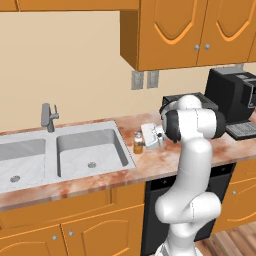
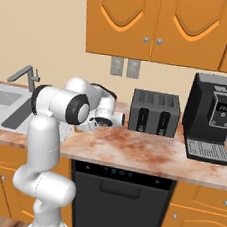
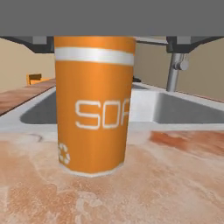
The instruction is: Restock the sink supplies by placing the sponge and soap dispenser on the counter and next to the sink. Make sure the soap dispenser is upright.
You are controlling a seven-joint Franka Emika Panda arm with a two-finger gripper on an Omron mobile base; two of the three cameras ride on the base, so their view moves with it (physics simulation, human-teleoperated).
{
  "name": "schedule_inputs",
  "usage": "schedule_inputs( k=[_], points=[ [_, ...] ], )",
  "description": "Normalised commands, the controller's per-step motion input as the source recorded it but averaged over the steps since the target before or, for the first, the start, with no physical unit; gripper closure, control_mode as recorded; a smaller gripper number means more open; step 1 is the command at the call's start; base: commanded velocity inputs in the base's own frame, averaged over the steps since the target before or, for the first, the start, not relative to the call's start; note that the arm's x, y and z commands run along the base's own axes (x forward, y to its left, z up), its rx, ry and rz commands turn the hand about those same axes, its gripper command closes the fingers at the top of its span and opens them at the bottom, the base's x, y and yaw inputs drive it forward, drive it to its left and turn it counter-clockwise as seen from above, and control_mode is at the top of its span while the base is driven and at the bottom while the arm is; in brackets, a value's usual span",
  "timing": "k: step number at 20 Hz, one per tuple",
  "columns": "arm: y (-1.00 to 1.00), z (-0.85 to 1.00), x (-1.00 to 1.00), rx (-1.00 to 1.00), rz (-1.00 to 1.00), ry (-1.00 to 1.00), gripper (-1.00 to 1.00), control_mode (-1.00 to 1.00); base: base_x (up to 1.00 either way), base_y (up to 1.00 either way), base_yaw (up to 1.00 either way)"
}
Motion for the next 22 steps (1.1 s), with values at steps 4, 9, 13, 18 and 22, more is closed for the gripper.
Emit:
schedule_inputs(
  k=[4, 9, 13, 18, 22],
  points=[
    [-0.01, 0.36, -0.03, 0.00, 0.00, 0.00, -1.00, -1.00, 0.00, 0.00, 0.00],
    [0.00, 0.44, -0.20, 0.00, -0.01, -0.03, -1.00, -1.00, 0.00, 0.00, 0.00],
    [0.00, 0.49, -0.46, 0.00, -0.01, -0.12, -1.00, -1.00, 0.00, 0.00, 0.00],
    [0.00, 0.55, -0.70, 0.00, 0.00, -0.19, -1.00, -1.00, 0.00, 0.00, 0.00],
    [0.13, 0.53, -0.78, -0.02, 0.00, -0.20, -1.00, -1.00, 0.00, 0.00, 0.00]
  ],
)
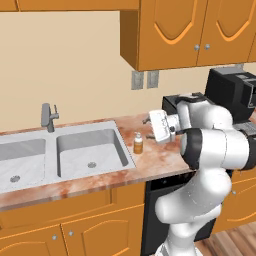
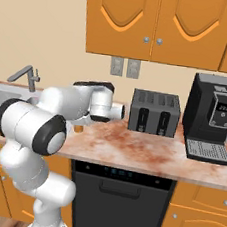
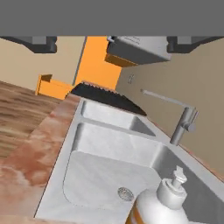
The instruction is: Restock the sink supplies by placing the sponge and soap dispenser on the counter and next to the sink. Make sure the soap dispenser is upright.
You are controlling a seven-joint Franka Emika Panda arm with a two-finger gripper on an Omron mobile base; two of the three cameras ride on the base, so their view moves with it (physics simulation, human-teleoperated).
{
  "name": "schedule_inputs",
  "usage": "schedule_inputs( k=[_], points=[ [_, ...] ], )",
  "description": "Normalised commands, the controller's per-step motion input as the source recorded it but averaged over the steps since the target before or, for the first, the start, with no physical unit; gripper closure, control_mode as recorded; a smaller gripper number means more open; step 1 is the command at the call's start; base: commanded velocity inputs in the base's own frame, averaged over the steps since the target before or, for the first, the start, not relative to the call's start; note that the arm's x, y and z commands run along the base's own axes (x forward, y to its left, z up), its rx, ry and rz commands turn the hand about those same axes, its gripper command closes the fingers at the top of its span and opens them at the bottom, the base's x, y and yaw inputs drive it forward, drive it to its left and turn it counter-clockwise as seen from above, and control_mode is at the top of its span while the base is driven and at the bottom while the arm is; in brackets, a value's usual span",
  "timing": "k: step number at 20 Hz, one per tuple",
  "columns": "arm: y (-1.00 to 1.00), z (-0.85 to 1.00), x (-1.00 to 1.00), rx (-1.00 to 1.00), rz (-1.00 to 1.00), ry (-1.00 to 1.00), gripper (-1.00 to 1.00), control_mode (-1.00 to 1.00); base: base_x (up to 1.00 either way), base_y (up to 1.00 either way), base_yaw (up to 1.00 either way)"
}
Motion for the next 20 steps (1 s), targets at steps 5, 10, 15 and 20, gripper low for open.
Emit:
schedule_inputs(
  k=[5, 10, 15, 20],
  points=[
    [0.26, 0.34, -0.61, -0.18, 0.00, -0.14, -1.00, -1.00, 0.00, 0.00, 0.00],
    [0.49, 0.30, -0.48, -0.34, 0.00, -0.12, -1.00, -1.00, 0.00, 0.00, 0.00],
    [0.54, 0.22, -0.36, -0.45, 0.04, -0.07, -1.00, -1.00, 0.00, 0.00, 0.00],
    [0.47, 0.05, -0.27, -0.50, 0.12, -0.06, -1.00, -1.00, 0.00, 0.00, 0.00]
  ],
)
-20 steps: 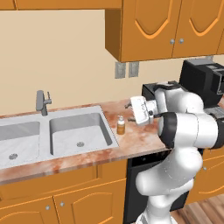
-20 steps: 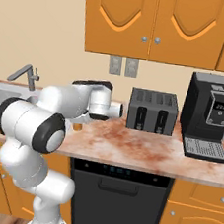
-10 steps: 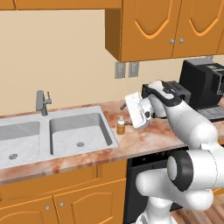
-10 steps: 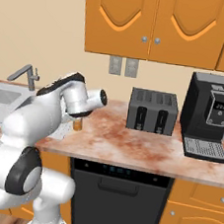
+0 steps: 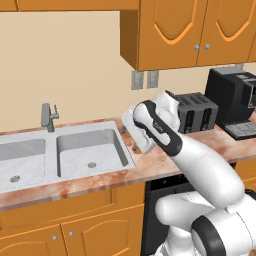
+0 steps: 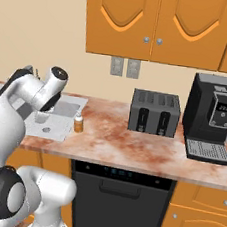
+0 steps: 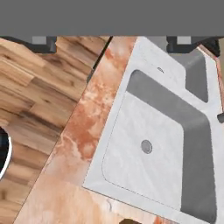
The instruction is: Restock the sink supplies by placing the sponge and soap dispenser on the counter and next to the sink. Make sure the soap dispenser is upright.
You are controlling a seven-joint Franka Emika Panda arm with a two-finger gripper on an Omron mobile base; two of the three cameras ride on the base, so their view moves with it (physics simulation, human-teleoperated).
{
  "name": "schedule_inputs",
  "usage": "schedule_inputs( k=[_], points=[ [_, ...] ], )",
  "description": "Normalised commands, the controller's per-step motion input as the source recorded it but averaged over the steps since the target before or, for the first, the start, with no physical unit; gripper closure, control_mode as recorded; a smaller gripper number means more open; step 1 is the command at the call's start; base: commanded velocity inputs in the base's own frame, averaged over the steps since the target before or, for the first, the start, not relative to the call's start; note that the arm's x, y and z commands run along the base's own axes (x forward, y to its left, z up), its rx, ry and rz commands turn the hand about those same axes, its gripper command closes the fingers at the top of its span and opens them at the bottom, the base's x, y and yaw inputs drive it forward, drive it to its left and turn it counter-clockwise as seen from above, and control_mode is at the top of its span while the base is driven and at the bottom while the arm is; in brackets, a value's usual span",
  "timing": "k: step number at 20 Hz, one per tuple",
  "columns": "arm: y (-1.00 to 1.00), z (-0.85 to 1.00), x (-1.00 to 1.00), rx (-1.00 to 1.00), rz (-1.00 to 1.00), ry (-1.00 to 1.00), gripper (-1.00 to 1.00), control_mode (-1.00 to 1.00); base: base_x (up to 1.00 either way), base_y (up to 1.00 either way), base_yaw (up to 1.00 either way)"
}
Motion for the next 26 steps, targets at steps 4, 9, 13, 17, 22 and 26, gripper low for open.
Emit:
schedule_inputs(
  k=[4, 9, 13, 17, 22, 26],
  points=[
    [0.06, 0.00, -0.21, -0.45, 0.28, -0.10, -1.00, -1.00, 0.00, 0.00, 0.00],
    [-0.09, -0.04, -0.18, -0.38, 0.42, -0.13, -1.00, -1.00, 0.00, 0.00, 0.00],
    [-0.28, -0.22, -0.18, -0.33, 0.45, -0.09, -1.00, -1.00, 0.00, 0.00, 0.00],
    [-0.42, -0.34, -0.30, -0.31, 0.42, -0.08, -1.00, -1.00, 0.00, 0.00, 0.00],
    [-0.67, -0.40, -0.52, -0.26, 0.38, -0.08, -1.00, -1.00, 0.00, 0.00, 0.00],
    [-0.64, -0.38, -0.29, -0.22, 0.33, -0.09, -1.00, -1.00, 0.00, 0.00, 0.00]
  ],
)
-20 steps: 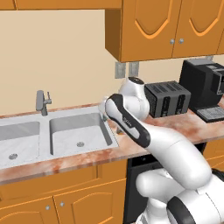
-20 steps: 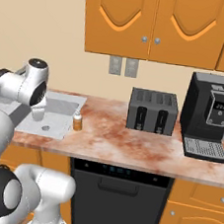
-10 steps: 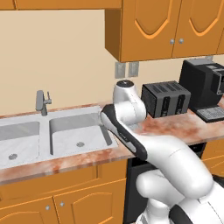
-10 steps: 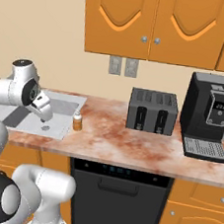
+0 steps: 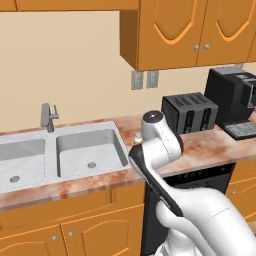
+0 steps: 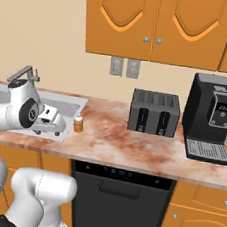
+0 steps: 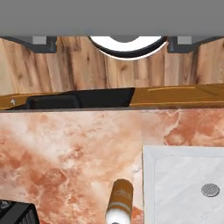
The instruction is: Restock the sink supplies by placing the sponge and soap dispenser on the counter and next to the sink. Make sure the soap dispenser is upright.
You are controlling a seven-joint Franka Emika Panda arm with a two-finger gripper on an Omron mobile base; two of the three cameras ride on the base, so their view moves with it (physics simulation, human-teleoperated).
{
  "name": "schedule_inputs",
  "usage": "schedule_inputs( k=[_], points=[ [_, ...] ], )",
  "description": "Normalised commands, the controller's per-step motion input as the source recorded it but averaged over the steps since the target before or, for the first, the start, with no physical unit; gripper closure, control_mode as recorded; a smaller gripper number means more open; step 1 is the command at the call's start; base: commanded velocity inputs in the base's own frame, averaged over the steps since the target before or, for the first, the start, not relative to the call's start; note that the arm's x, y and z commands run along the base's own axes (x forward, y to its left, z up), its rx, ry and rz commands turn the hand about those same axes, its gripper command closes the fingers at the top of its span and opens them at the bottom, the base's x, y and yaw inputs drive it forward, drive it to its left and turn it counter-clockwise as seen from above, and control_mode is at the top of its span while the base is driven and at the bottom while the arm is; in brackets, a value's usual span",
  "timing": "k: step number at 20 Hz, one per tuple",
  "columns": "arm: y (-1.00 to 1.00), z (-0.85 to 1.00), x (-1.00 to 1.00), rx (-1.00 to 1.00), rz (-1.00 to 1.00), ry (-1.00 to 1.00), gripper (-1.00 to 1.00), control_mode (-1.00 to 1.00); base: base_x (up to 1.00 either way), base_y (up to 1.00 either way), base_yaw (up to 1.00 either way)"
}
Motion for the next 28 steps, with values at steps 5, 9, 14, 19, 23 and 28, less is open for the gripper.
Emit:
schedule_inputs(
  k=[5, 9, 14, 19, 23, 28],
  points=[
    [-0.12, -0.16, 0.10, -0.05, 0.13, -0.03, -1.00, -1.00, 0.00, 0.00, 0.00],
    [0.00, 0.00, 0.09, 0.00, 0.00, 0.03, -1.00, -1.00, 0.00, 0.00, 0.00],
    [0.00, -0.01, 0.00, 0.01, 0.00, 0.02, -1.00, -1.00, 0.00, 0.00, 0.00],
    [0.03, -0.04, -0.25, 0.02, 0.01, 0.00, -1.00, -1.00, 0.00, 0.00, 0.00],
    [0.00, 0.00, 0.00, 0.00, 0.00, 0.00, -1.00, 1.00, -0.30, 0.59, 0.16],
    [0.00, 0.00, 0.00, 0.00, 0.00, 0.00, -1.00, 1.00, -0.36, 1.00, 0.26]
  ],
)
